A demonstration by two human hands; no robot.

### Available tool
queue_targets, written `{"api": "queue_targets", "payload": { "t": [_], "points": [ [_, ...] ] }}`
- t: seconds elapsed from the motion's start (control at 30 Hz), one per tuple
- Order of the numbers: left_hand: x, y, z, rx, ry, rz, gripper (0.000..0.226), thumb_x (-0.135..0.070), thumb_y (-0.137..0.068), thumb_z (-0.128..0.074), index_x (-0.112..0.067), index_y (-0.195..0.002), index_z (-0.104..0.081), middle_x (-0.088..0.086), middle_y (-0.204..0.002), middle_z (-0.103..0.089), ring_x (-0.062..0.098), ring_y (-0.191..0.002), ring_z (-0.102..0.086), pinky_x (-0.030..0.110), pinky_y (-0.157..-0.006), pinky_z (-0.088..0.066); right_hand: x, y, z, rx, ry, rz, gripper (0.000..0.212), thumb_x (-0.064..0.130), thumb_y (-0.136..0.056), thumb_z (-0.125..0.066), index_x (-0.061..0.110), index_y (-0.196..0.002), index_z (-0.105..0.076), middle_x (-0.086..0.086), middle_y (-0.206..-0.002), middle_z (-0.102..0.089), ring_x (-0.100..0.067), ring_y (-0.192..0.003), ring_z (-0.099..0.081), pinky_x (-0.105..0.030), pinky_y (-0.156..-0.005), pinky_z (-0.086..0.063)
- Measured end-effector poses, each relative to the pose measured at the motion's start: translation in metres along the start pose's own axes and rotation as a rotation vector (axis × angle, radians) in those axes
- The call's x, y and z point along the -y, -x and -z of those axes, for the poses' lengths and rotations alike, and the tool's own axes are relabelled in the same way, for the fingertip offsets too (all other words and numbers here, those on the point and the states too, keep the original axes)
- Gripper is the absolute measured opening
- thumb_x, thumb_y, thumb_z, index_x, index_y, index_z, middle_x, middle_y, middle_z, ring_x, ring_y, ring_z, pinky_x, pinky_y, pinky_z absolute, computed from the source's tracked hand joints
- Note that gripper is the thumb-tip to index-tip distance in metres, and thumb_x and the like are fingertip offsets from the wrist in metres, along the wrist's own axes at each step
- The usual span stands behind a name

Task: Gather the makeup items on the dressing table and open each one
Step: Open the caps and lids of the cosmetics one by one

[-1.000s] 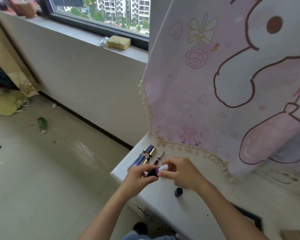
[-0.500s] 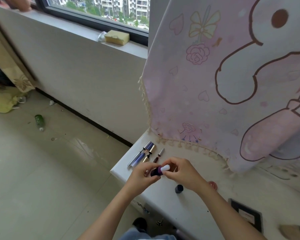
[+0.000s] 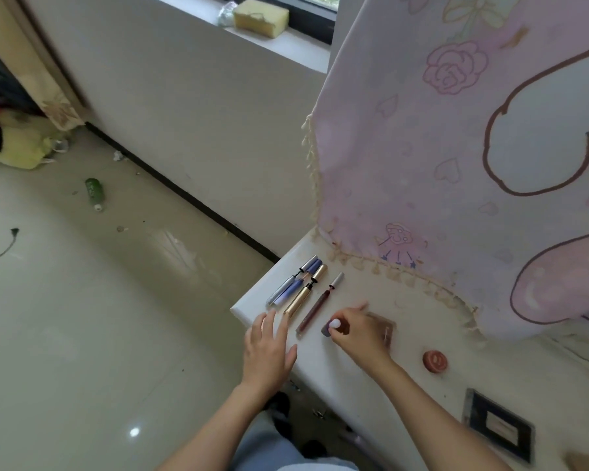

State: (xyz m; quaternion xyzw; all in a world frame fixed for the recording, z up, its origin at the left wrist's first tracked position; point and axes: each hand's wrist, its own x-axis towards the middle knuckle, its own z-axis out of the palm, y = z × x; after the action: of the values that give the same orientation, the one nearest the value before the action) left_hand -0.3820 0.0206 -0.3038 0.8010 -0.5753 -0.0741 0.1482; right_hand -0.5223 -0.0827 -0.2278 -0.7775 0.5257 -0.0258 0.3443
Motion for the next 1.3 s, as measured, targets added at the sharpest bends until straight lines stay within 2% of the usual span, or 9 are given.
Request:
{"api": "queue_targets", "payload": {
  "t": [0.1,0.4,0.5,0.73,0.87,0.97,1.1,1.17,1.3],
  "points": [
    [0.002,-0.001,-0.004,0.034,-0.048,0.047,0.084,-0.04,-0.044,-0.085,-0.015,-0.114,-0.045,0.016,-0.112,-0.066,0.029,-0.11,-0.04,0.042,-0.075,-0.054,-0.002,-0.003,-0.007,0.032,-0.023,-0.015,0.016,0.014,-0.084,-0.06,0.006,-0.098,-0.062,-0.011,-0.1,-0.066,-0.022,-0.093,-0.06,-0.028,-0.078,-0.047],
    [0.007,0.0,-0.017,0.077,-0.087,0.107,0.069,-0.049,-0.059,-0.07,-0.009,-0.112,-0.05,0.019,-0.113,-0.065,0.03,-0.113,-0.039,0.047,-0.077,-0.054,-0.019,0.0,-0.001,0.068,-0.022,-0.045,0.037,0.014,-0.082,-0.063,0.009,-0.119,-0.057,-0.002,-0.084,-0.05,-0.014,-0.081,-0.047,-0.023,-0.07,-0.038],
    [0.01,0.0,-0.021,0.092,-0.07,0.13,0.062,-0.05,-0.068,-0.037,-0.008,-0.111,-0.052,0.019,-0.114,-0.065,0.03,-0.114,-0.038,0.046,-0.077,-0.054,-0.044,0.012,0.013,0.037,0.02,-0.121,0.041,0.018,-0.079,-0.065,0.012,-0.12,-0.058,-0.004,-0.106,-0.055,-0.019,-0.096,-0.053,-0.026,-0.078,-0.041],
    [0.012,-0.001,-0.023,0.081,-0.11,0.113,0.065,-0.05,-0.069,-0.034,-0.005,-0.102,-0.067,0.02,-0.112,-0.066,0.032,-0.113,-0.044,0.045,-0.077,-0.054,-0.082,0.036,0.02,0.186,0.201,-0.141,0.046,0.023,-0.083,-0.06,0.02,-0.128,-0.051,-0.001,-0.124,-0.047,-0.006,-0.089,-0.043,-0.019,-0.073,-0.034],
    [0.013,-0.001,-0.019,0.15,-0.167,0.08,0.062,-0.053,-0.069,-0.042,-0.006,-0.1,-0.07,0.017,-0.11,-0.067,0.033,-0.102,-0.064,0.043,-0.076,-0.055,-0.077,0.036,0.012,0.203,0.23,-0.126,0.047,0.02,-0.084,-0.056,0.022,-0.129,-0.048,0.001,-0.127,-0.045,-0.016,-0.108,-0.051,-0.023,-0.077,-0.039],
    [0.014,0.0,-0.021,0.141,-0.211,0.045,0.066,-0.053,-0.054,-0.077,-0.006,-0.1,-0.07,0.017,-0.109,-0.068,0.033,-0.1,-0.065,0.044,-0.075,-0.055,-0.072,0.031,0.005,0.177,0.188,-0.129,0.036,0.019,-0.083,-0.057,0.018,-0.119,-0.055,0.001,-0.114,-0.048,-0.019,-0.103,-0.053,-0.025,-0.075,-0.04],
    [0.015,0.001,-0.02,0.137,-0.225,0.062,0.06,-0.056,-0.064,-0.062,-0.009,-0.1,-0.07,0.015,-0.11,-0.068,0.031,-0.101,-0.065,0.042,-0.076,-0.055,-0.065,0.025,0.004,0.08,-0.013,-0.177,0.014,0.014,-0.076,-0.065,0.016,-0.085,-0.054,-0.003,-0.092,-0.055,-0.02,-0.082,-0.056,-0.025,-0.064,-0.038],
    [0.015,0.001,-0.02,0.148,-0.212,0.072,0.06,-0.055,-0.068,-0.051,-0.009,-0.101,-0.07,0.015,-0.111,-0.068,0.031,-0.102,-0.065,0.042,-0.076,-0.055,-0.057,0.021,0.011,-0.014,-0.163,-0.212,0.028,0.008,-0.073,-0.068,0.023,-0.072,-0.044,-0.001,-0.083,-0.058,-0.012,-0.071,-0.054,-0.018,-0.058,-0.038],
    [0.013,0.001,-0.023,0.143,-0.208,0.082,0.07,-0.052,-0.053,-0.08,-0.006,-0.105,-0.068,0.017,-0.114,-0.066,0.034,-0.106,-0.063,0.044,-0.079,-0.054,-0.042,-0.003,0.035,-0.14,-0.195,-0.187,0.029,0.008,-0.073,-0.068,0.015,-0.072,-0.04,-0.001,-0.073,-0.053,-0.017,-0.066,-0.048,-0.025,-0.054,-0.034]
  ]
}}
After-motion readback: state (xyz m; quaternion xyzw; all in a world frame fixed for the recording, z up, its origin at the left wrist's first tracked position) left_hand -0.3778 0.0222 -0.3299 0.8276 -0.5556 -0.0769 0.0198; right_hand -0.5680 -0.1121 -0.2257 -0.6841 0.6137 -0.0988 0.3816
